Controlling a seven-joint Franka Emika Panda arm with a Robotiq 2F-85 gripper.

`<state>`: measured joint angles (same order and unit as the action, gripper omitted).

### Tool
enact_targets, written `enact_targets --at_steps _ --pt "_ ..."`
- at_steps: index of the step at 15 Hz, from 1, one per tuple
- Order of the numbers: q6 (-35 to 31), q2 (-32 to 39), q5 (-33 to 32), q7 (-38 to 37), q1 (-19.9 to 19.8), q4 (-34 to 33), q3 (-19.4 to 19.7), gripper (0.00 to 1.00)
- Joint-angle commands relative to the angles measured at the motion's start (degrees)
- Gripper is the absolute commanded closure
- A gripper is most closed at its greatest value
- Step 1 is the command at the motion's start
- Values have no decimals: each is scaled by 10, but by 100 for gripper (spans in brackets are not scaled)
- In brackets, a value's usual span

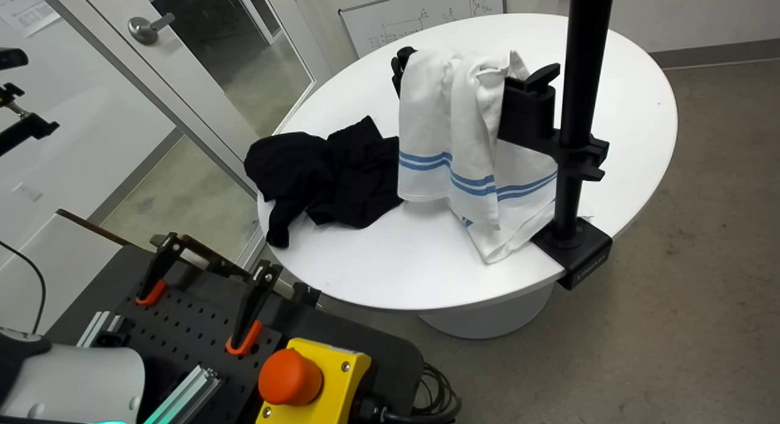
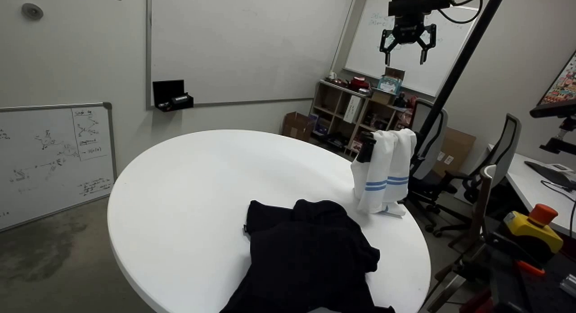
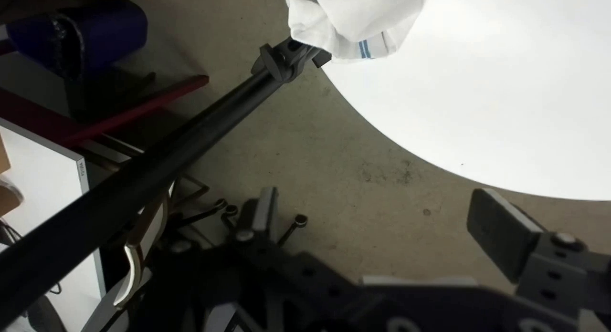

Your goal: Hang the white cloth on the black stand

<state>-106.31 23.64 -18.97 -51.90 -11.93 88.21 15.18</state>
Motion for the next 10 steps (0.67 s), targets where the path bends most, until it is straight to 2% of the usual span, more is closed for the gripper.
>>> enact_targets --at_steps 1,10 --pt "2 -2 9 13 6 1 5 0" --pt "2 -1 10 16 6 1 7 0"
